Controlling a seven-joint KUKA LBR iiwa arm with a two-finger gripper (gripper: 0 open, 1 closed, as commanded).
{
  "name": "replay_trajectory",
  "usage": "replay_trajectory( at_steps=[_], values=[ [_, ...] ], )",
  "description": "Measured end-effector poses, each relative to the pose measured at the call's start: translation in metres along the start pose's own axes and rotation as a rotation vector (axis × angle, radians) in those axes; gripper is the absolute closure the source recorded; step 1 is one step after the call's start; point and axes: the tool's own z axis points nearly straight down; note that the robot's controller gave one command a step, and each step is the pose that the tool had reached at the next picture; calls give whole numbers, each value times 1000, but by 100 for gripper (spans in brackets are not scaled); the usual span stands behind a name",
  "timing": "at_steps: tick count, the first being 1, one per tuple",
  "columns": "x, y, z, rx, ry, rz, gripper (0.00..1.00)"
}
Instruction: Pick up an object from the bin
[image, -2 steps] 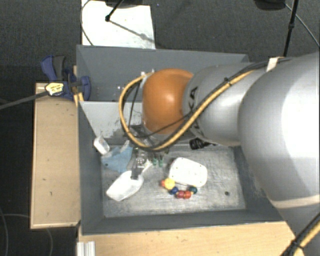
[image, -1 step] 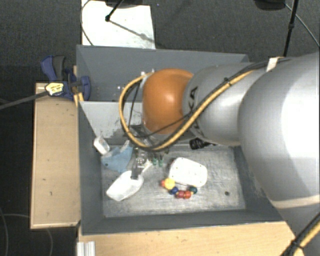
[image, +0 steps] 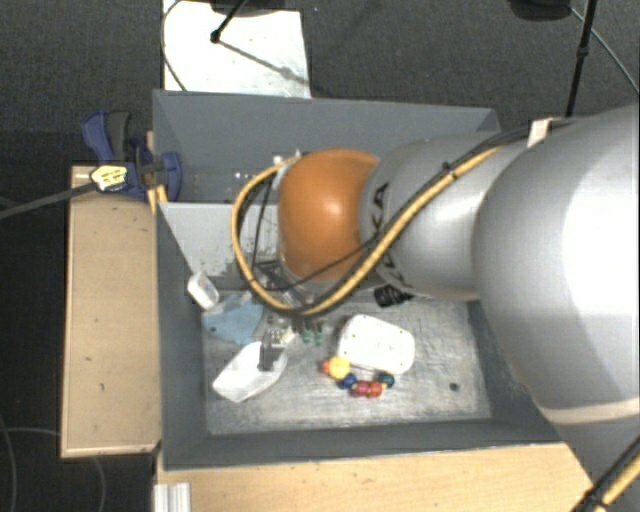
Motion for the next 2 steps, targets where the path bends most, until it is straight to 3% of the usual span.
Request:
replay_trajectory(
  at_steps=[1,2],
  values=[
    [-2,-68,52,-4,2,-322,100],
    [-2,-68,52,-4,1,-321,100]
  ],
)
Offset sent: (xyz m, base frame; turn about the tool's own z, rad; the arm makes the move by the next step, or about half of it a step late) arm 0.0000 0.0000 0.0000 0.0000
